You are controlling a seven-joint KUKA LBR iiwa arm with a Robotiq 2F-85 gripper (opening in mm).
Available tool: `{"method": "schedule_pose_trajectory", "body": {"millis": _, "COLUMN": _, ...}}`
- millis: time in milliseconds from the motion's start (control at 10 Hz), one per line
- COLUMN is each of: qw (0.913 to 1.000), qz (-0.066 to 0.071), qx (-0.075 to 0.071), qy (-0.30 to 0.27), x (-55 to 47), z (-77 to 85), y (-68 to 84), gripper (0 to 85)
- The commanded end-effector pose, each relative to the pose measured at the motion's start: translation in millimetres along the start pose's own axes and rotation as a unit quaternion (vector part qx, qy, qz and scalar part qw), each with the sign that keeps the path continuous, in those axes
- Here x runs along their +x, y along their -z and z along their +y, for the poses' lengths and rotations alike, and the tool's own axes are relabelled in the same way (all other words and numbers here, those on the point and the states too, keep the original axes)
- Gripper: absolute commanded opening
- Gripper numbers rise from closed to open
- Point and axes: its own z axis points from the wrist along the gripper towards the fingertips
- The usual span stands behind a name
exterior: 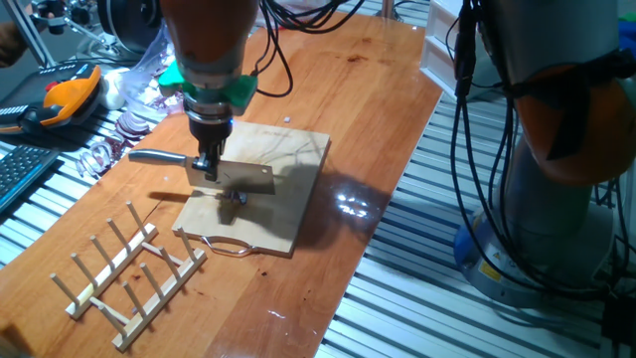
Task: Chop the onions
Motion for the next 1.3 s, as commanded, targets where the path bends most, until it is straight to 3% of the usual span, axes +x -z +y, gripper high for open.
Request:
{"method": "schedule_pose_trajectory", "body": {"millis": 0, "qw": 1.0, "qz": -0.001, "qx": 0.0, "qy": 0.0, "x": 0.8, "z": 0.5, "y": -1.3, "gripper": 0.0}}
{"method": "schedule_pose_trajectory", "body": {"millis": 300, "qw": 1.0, "qz": -0.001, "qx": 0.006, "qy": 0.002, "x": 2.8, "z": 1.2, "y": -4.2, "gripper": 0.0}}
{"method": "schedule_pose_trajectory", "body": {"millis": 700, "qw": 0.9998, "qz": -0.015, "qx": 0.007, "qy": 0.01, "x": 5.4, "z": 0.2, "y": -16.7, "gripper": 0.0}}
{"method": "schedule_pose_trajectory", "body": {"millis": 800, "qw": 0.9998, "qz": -0.015, "qx": 0.007, "qy": 0.007, "x": 4.8, "z": 1.0, "y": -14.7, "gripper": 0.0}}
{"method": "schedule_pose_trajectory", "body": {"millis": 1000, "qw": 1.0, "qz": 0.001, "qx": 0.005, "qy": -0.002, "x": 0.0, "z": 7.9, "y": 4.0, "gripper": 0.0}}
{"method": "schedule_pose_trajectory", "body": {"millis": 1200, "qw": 0.9999, "qz": 0.009, "qx": 0.013, "qy": -0.001, "x": 0.2, "z": 8.1, "y": 15.4, "gripper": 0.0}}
